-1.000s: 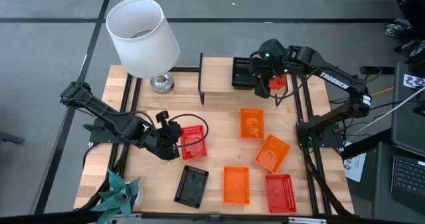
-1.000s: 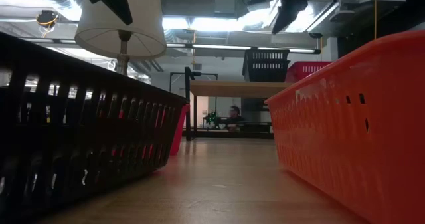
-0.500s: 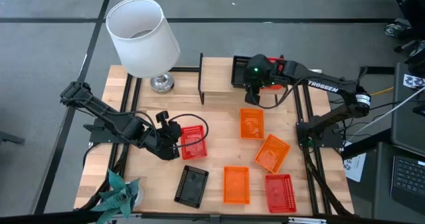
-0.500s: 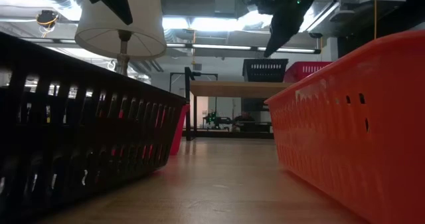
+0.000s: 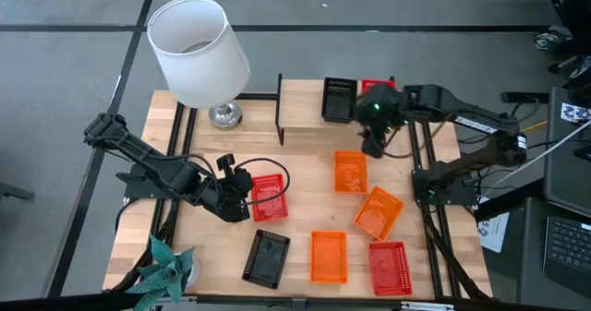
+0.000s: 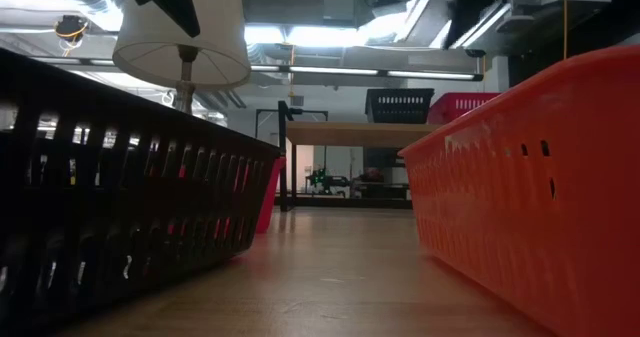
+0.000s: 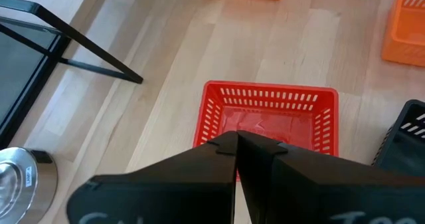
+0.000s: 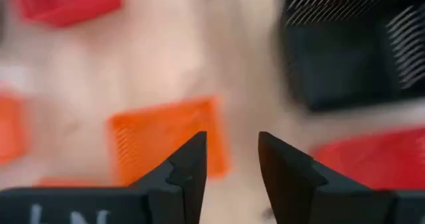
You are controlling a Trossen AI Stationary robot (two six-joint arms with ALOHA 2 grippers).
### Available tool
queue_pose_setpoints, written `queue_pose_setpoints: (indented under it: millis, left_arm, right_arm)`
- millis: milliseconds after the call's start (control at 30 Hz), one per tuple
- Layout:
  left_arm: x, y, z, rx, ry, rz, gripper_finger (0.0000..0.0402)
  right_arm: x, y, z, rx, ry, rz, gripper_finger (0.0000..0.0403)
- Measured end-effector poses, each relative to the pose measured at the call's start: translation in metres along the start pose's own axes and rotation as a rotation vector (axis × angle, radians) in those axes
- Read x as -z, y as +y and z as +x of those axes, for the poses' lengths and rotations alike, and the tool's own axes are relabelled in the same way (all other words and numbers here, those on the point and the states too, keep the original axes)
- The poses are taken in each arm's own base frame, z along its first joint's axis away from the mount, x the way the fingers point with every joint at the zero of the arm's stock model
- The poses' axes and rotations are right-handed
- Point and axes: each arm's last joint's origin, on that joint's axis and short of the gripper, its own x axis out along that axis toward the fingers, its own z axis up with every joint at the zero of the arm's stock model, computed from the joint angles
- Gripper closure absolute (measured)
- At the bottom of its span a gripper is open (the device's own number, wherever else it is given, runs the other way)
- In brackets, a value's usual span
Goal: Stack baskets on shelf by color
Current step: Put the top left orange bin on the shelf
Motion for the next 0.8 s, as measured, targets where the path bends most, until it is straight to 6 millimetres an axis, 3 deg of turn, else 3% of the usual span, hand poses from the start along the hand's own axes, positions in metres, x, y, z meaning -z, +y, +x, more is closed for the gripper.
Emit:
queue_pose_setpoints:
  millis: [200, 500, 667, 800]
  left_arm:
    - [-0.003, -0.007, 0.007, 0.004, -0.027, -0.027, 0.0401]
    - [-0.009, -0.024, 0.031, 0.015, -0.063, 0.063, 0.0401]
    - [-0.014, -0.029, 0.04, 0.102, -0.062, 0.024, 0.0401]
    - [-0.016, -0.029, 0.044, 0.129, -0.054, 0.011, 0.0401]
  right_arm:
    - [0.034, 0.034, -0.007, -0.203, 0.097, 0.022, 0.0268]
    - [0.081, 0.061, -0.002, -0.265, 0.131, 0.042, 0.0268]
    - [0.095, 0.068, 0.012, -0.3, 0.089, 0.042, 0.0268]
    - [0.094, 0.077, 0.037, -0.333, -0.042, 0.048, 0.0268]
